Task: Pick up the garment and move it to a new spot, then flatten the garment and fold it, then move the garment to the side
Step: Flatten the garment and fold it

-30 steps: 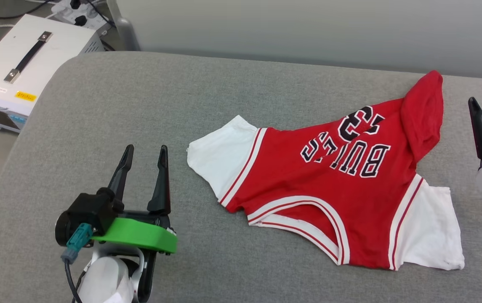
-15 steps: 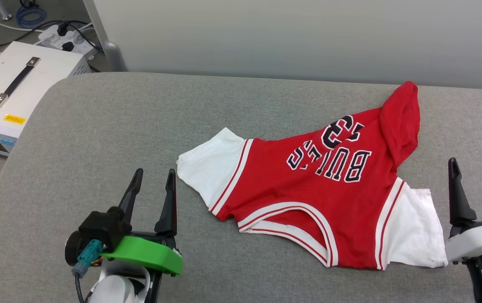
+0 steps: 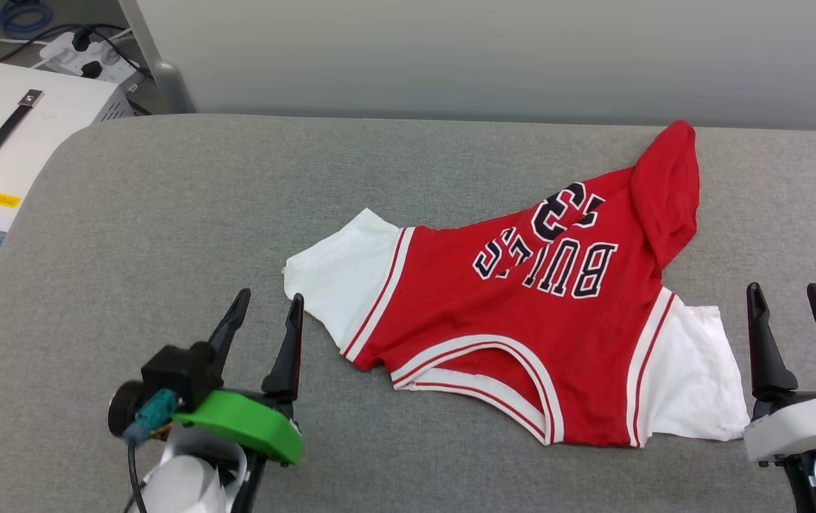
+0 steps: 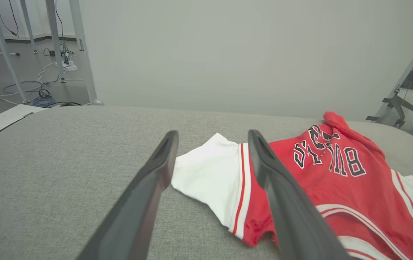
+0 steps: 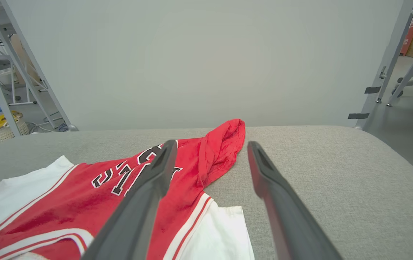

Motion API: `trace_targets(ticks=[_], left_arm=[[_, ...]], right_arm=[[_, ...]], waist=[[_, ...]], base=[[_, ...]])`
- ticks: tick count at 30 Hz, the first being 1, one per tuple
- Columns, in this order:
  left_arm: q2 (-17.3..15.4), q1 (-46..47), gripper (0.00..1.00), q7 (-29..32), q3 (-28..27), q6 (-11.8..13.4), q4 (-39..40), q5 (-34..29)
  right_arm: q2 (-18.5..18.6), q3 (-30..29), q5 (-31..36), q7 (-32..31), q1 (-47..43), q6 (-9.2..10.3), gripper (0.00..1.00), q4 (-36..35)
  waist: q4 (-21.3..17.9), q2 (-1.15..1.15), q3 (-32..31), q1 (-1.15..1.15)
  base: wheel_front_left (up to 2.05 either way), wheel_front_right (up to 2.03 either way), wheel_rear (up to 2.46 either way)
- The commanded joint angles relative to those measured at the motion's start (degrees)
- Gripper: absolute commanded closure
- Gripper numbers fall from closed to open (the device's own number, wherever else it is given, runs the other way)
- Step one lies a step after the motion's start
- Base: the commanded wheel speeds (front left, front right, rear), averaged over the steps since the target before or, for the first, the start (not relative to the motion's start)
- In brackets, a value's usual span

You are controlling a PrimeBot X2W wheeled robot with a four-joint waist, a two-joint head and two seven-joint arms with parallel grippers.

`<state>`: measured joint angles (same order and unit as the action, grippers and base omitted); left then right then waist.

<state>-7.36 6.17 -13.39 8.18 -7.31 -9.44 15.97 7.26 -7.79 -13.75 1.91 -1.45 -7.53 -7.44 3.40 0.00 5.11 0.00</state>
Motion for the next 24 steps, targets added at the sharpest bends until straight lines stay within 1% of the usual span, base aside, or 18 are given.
trace_targets(ticks=[1, 3, 4, 6, 8, 10, 12, 14, 16, 21, 24], left_arm=[[-1.6, 2.5, 0.00, 1.5, 0.5, -0.2, -0.3, 0.8], [-3.9, 5.4, 0.00, 6.9, 1.9, -0.2, -1.1, 2.7], [-4.5, 6.2, 0.00, 8.9, 2.2, -0.2, -1.4, 3.4], [-6.1, 9.1, 0.00, 15.9, 2.8, -0.2, -2.4, 5.5], [-7.6, 11.7, 0.00, 22.9, 3.3, -0.1, -3.4, 6.2], [-8.6, 13.5, 0.00, 28.0, 3.5, 0.7, -4.6, 6.1], [-9.7, 15.4, 0.00, 33.1, 3.8, 2.4, -6.0, 5.2], [-9.9, 16.9, 0.00, 36.1, 3.7, 3.6, -6.7, 5.1], [-10.2, 18.3, 0.00, 37.9, 3.7, 4.2, -7.3, 4.9], [-11.3, 21.5, 0.00, 40.5, 3.8, 4.8, -9.1, 4.5], [-12.5, 23.5, 0.00, 41.3, 3.9, 5.0, -11.1, 3.6]], right_arm=[[0.3, 0.4, 0.6, -0.2, -0.5, 0.04, 0.00, -0.8], [0.8, 0.7, 1.2, -0.9, -0.3, 0.04, 0.00, -1.5], [0.9, 0.7, 1.4, -0.9, -0.1, 0.04, 0.00, -1.8], [0.9, 0.5, 1.3, -1.1, 0.4, 0.04, 0.00, -2.7], [0.9, 0.5, 1.5, -1.2, 1.0, 0.04, 0.00, -3.3], [0.8, 0.6, 1.7, -1.4, 1.4, 0.04, 0.00, -3.6], [0.8, 0.7, 2.0, -1.4, 1.9, 0.04, 0.00, -3.9], [0.6, 0.9, 2.1, -1.2, 2.3, 0.04, 0.00, -4.1], [0.6, 1.0, 2.4, -1.1, 2.6, 0.04, 0.00, -4.3], [1.2, 1.0, 3.0, -0.7, 3.4, 0.04, 0.00, -5.0], [1.6, 1.0, 3.4, -0.7, 3.7, 0.04, 0.00, -5.4]], waist=[[-0.7, 0.00, 1.2, 0.00], [-1.3, 0.00, 2.6, 0.00], [-1.5, 0.00, 3.1, 0.00], [-2.2, 0.00, 4.8, 0.00], [-2.9, 0.00, 6.7, 0.00], [-3.6, 0.00, 8.1, 0.00], [-4.4, 0.00, 9.8, 0.00], [-5.0, 0.00, 11.3, 0.00], [-5.5, 0.00, 12.6, 0.00], [-6.5, 0.00, 14.7, 0.00], [-7.0, 0.00, 15.8, 0.00]], base=[[0.00, 0.00, 0.00], [0.00, 0.00, 0.00], [0.00, 0.00, 0.00], [0.00, 0.00, 0.00], [0.00, 0.00, 0.00], [0.00, 0.00, 0.00], [0.00, 0.00, 0.00], [0.00, 0.00, 0.00], [0.00, 0.00, 0.00], [0.00, 0.00, 0.00], [0.00, 0.00, 0.00]])
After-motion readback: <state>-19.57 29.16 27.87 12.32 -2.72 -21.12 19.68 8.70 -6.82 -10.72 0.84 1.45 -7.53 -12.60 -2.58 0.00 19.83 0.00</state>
